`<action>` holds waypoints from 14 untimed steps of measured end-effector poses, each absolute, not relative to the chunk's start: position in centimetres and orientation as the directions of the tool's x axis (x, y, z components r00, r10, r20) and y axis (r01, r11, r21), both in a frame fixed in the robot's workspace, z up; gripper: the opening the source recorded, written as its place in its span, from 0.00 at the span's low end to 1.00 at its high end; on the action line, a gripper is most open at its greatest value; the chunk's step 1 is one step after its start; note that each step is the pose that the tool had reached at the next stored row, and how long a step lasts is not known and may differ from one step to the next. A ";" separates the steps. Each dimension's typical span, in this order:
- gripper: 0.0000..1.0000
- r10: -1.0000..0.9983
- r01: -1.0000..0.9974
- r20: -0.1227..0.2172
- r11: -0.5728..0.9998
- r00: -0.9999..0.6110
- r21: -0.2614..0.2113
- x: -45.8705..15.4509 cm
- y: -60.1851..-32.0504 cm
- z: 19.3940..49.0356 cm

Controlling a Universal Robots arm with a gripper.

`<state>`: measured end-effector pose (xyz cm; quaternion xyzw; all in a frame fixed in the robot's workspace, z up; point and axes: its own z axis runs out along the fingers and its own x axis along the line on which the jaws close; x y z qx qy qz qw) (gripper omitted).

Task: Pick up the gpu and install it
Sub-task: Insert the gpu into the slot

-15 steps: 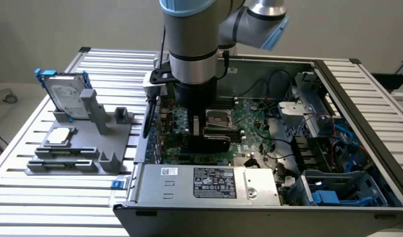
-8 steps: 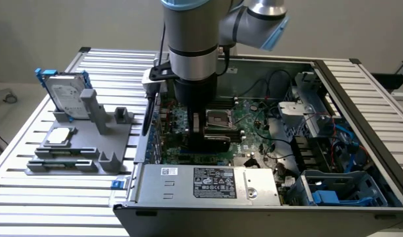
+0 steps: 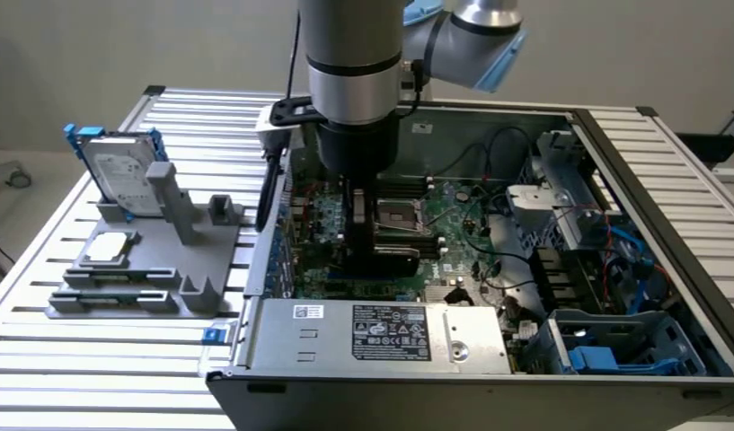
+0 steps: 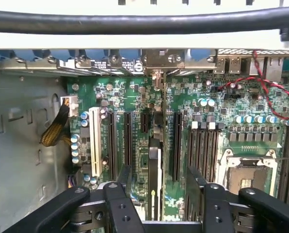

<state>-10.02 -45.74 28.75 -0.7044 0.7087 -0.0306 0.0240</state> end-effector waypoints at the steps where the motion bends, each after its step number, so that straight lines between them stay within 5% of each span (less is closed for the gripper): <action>1: 0.58 -1.000 -0.997 0.009 0.006 -0.006 -0.077 -10.0 -45.7 29.1; 6: 0.56 -1.000 -0.997 0.009 0.006 -0.006 -0.074 -9.8 -45.7 30.3; 14: 0.19 -1.000 -0.997 0.009 0.006 -0.006 -0.074 -9.7 -45.7 30.6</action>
